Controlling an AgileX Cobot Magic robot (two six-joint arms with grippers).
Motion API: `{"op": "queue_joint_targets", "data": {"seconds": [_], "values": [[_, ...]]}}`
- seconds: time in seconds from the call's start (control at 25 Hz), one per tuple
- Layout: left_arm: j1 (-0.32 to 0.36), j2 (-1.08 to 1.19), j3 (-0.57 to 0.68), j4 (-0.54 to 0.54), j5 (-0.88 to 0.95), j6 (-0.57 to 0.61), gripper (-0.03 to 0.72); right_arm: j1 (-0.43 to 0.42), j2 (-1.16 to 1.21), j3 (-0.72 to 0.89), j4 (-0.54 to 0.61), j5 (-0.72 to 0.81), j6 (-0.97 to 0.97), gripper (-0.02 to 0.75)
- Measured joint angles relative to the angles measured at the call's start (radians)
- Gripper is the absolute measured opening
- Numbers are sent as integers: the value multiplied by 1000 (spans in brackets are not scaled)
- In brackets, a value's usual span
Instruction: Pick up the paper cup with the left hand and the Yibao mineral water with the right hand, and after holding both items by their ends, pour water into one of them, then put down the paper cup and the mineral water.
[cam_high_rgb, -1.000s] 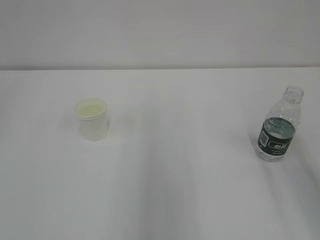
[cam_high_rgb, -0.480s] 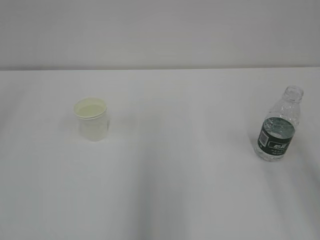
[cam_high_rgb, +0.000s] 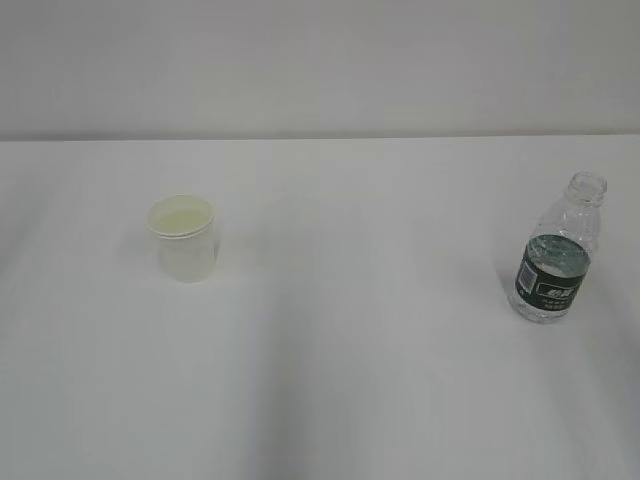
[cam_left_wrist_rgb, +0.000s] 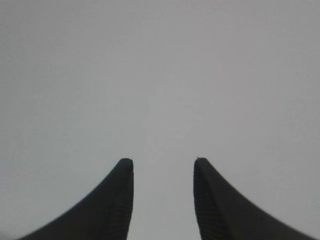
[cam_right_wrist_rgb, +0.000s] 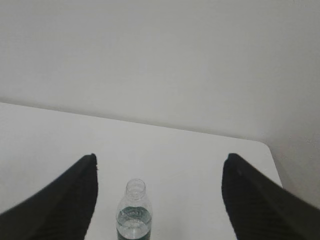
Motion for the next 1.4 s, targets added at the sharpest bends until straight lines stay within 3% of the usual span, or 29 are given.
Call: {"op": "queue_joint_targets", "data": {"seconds": [0.44,0.8,1.16,1.4], "values": [[-70,-74,0,169,-35,-46,273,0,-188,-13,-13,187,16,585],[-70,-140,0,480,-159,-284,271,0,-285,-16,-13,418,28,577],[-70,-209,0,510,-253,-321,271,0,-292,-16,-13,588,29,571],[-70,-236,0,510,-281,-334,269,0,-401,-16,-24,622,36,572]]}}
